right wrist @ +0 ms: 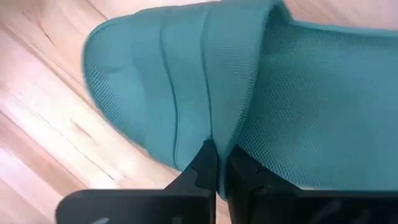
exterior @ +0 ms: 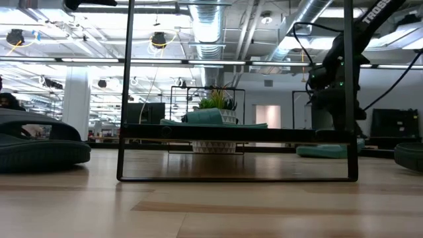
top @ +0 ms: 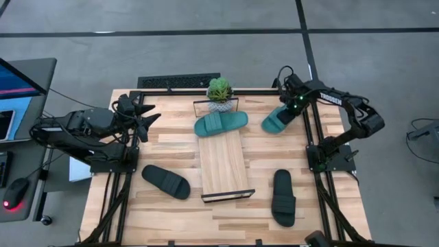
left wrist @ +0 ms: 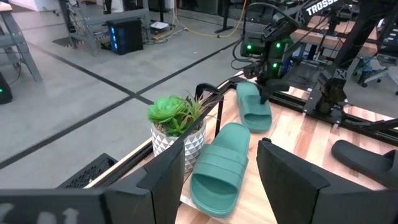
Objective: Pick and place slides into the shelf
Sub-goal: Put the blue slides on the shelf
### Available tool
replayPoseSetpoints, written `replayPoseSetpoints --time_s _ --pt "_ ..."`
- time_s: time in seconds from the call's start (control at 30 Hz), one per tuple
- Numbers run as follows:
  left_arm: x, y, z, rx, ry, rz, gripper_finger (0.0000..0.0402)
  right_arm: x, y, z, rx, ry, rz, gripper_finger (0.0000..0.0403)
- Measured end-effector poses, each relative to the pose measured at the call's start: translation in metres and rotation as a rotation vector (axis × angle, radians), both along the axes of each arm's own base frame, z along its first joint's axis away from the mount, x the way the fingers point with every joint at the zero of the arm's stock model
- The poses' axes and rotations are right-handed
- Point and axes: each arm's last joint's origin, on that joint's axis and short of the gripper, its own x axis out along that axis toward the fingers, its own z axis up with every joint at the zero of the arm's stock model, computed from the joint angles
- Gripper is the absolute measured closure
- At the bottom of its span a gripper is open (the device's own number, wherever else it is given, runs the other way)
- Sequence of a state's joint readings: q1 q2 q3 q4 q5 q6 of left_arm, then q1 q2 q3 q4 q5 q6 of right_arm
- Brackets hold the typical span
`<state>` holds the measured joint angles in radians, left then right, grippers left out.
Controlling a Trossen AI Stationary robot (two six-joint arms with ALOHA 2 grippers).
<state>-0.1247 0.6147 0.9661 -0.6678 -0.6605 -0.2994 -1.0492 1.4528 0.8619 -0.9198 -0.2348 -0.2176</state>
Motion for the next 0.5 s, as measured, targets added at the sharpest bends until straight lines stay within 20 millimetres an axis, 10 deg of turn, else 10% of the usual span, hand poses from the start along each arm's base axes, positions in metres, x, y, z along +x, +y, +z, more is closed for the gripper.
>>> replayPoseSetpoints --time_s 0.5 --pt "0.0 0.0 0.0 -0.003 -0.001 0.001 0.0214 0.002 -0.004 0.075 -0.051 -0.109 0.0 0.0402"
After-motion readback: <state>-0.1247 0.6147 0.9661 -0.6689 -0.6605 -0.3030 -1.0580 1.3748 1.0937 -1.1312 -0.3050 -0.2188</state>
